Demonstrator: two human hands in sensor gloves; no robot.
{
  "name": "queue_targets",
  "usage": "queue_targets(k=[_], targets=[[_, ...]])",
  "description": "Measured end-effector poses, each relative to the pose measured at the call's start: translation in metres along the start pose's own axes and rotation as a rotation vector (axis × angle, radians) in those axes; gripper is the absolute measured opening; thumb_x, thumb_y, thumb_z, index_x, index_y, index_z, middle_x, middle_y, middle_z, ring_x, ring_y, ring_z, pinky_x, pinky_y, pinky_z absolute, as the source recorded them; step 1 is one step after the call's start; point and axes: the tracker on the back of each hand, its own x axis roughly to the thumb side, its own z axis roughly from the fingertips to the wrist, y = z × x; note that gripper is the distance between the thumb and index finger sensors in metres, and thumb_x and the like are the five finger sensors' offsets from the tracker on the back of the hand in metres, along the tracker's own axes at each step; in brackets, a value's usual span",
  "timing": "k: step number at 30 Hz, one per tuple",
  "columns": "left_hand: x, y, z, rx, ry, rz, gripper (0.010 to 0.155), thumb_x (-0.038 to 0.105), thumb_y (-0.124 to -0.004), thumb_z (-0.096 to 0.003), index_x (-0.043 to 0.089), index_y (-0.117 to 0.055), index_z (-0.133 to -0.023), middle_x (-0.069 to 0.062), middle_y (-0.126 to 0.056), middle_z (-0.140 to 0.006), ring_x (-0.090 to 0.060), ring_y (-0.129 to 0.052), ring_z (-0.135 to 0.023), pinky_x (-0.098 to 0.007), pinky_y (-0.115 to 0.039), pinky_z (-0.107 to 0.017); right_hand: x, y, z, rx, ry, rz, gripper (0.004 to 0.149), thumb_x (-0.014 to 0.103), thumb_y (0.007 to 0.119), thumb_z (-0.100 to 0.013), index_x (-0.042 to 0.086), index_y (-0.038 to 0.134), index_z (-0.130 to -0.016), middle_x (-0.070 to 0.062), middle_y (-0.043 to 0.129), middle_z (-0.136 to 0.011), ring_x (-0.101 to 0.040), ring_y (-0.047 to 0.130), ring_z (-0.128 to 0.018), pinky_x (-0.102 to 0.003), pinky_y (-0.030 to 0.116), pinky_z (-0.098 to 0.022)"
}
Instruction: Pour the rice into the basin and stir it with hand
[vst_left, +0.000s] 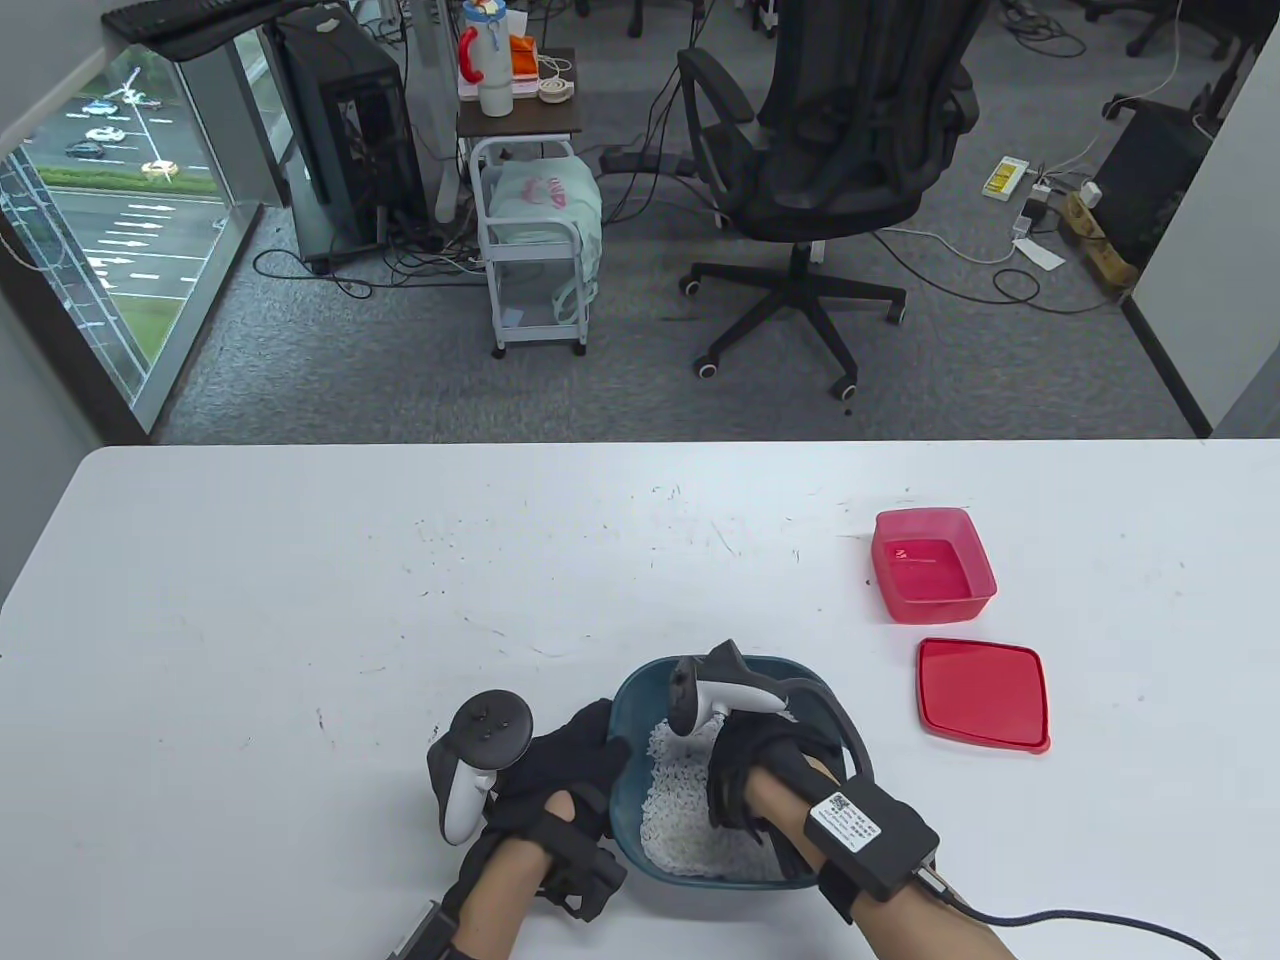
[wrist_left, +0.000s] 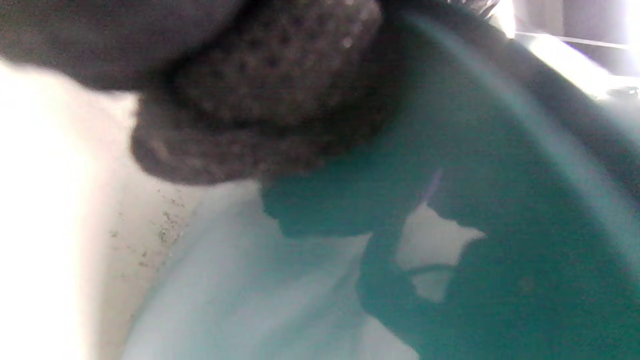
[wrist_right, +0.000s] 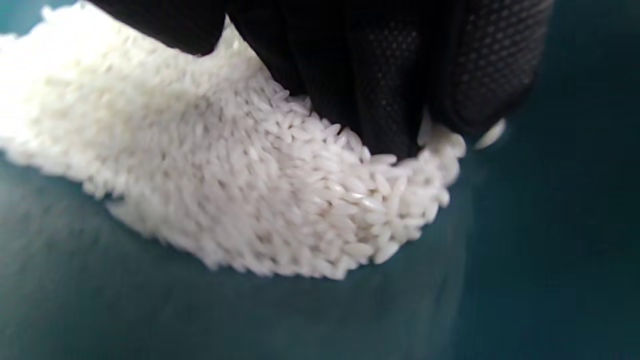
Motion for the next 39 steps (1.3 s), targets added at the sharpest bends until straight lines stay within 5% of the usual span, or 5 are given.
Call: queue_targets(k=[5, 14, 22, 29, 39], targets=[[0.000, 0.000, 0.001, 0.007, 0.008, 0.005, 0.064, 0.029, -0.083, -0.0485, -0.001, -0.067, -0.102, -0.032, -0.083, -0.091, -0.016, -0.109, -0.007, -0.025, -0.097, 0.002, 0.005, 0.006, -0.003, 0.117, -0.288, -0.170, 0.063, 0.039, 0.079, -0.033, -0.012, 0.094, -0.066, -0.033, 0.109, -0.048, -0.048, 0.109, -0.029, -0.057, 0.088, -0.018], [0.001, 0.000, 0.000, -0.018, -0.014, 0.005, 0.064, 0.029, -0.083, -0.0489, -0.001, -0.066, -0.103, -0.032, -0.081, -0.092, -0.017, -0.109, -0.008, -0.026, -0.097, 0.001, 0.010, -0.005, -0.012, 0.203, -0.648, -0.561, 0.066, 0.038, 0.077, -0.035, -0.002, 0.076, -0.088, -0.029, 0.086, -0.085, -0.050, 0.089, -0.070, -0.062, 0.076, -0.046], [0.001, 0.000, -0.001, -0.025, -0.024, -0.012, 0.064, 0.029, -0.082, -0.0491, -0.001, -0.066, -0.103, -0.032, -0.082, -0.092, -0.016, -0.109, -0.008, -0.026, -0.097, 0.001, -0.008, -0.026, -0.019, -0.010, -0.511, -0.683, 0.066, 0.041, 0.071, -0.041, 0.010, 0.057, -0.097, -0.017, 0.060, -0.100, -0.043, 0.061, -0.089, -0.064, 0.059, -0.058], [0.001, 0.000, -0.001, -0.020, -0.027, -0.018, 0.064, 0.029, -0.083, -0.0489, -0.001, -0.066, -0.103, -0.031, -0.082, -0.092, -0.015, -0.109, -0.008, -0.025, -0.097, 0.001, -0.012, -0.035, -0.006, -0.267, -0.105, -0.326, 0.061, 0.041, 0.073, -0.040, 0.007, 0.075, -0.091, -0.021, 0.084, -0.088, -0.046, 0.085, -0.076, -0.063, 0.070, -0.050], [0.001, -0.001, 0.000, 0.007, -0.011, -0.019, 0.064, 0.029, -0.083, -0.0487, -0.001, -0.067, -0.102, -0.031, -0.083, -0.091, -0.015, -0.109, -0.007, -0.025, -0.097, 0.002, 0.004, 0.000, -0.002, -0.066, 0.109, 0.083, 0.063, 0.040, 0.077, -0.035, -0.010, 0.089, -0.072, -0.030, 0.106, -0.056, -0.046, 0.107, -0.037, -0.055, 0.087, -0.024]])
